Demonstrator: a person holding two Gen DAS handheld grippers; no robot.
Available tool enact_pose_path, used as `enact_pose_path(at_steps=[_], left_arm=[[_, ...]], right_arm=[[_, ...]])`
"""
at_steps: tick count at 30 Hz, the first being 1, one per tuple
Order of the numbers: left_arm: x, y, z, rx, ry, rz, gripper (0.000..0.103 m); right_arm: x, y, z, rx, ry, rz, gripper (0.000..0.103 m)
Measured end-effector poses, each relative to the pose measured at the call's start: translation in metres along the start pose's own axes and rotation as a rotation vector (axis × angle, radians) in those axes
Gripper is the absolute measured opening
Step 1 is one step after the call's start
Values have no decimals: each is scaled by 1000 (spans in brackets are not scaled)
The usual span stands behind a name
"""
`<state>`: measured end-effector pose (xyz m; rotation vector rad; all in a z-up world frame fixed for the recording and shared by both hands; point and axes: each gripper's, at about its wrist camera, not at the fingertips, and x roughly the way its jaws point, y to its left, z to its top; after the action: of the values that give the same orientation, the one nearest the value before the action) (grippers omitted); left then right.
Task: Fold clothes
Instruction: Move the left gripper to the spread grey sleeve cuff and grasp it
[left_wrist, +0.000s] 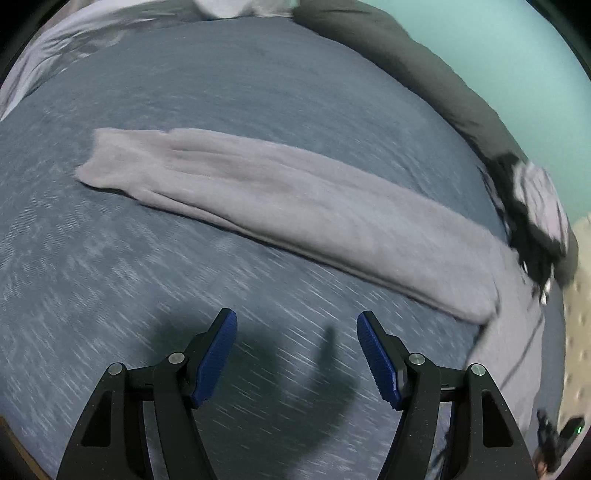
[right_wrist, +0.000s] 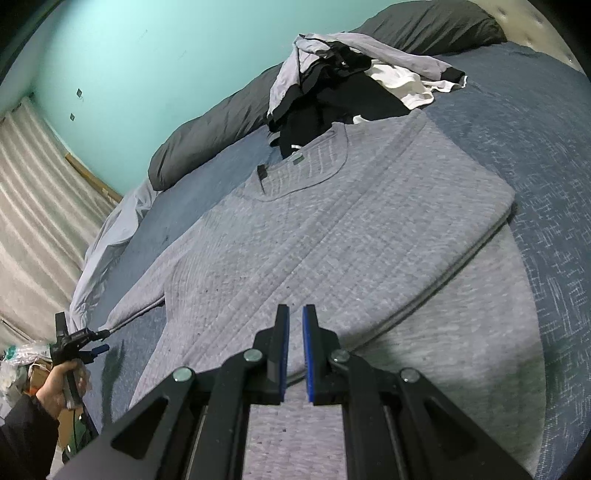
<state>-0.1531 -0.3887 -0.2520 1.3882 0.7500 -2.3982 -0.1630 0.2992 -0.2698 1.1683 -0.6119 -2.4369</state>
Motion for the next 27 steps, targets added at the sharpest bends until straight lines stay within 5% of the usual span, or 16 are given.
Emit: enact_pose_path(at_steps=[8, 27], left_arm=[[2, 42, 28, -38, -25, 72, 71], [31, 95, 67, -249, -117, -14, 71]], right_arm=[[5, 5, 1, -10, 12, 2, 7], [13, 10, -2, -43, 27, -30, 7]])
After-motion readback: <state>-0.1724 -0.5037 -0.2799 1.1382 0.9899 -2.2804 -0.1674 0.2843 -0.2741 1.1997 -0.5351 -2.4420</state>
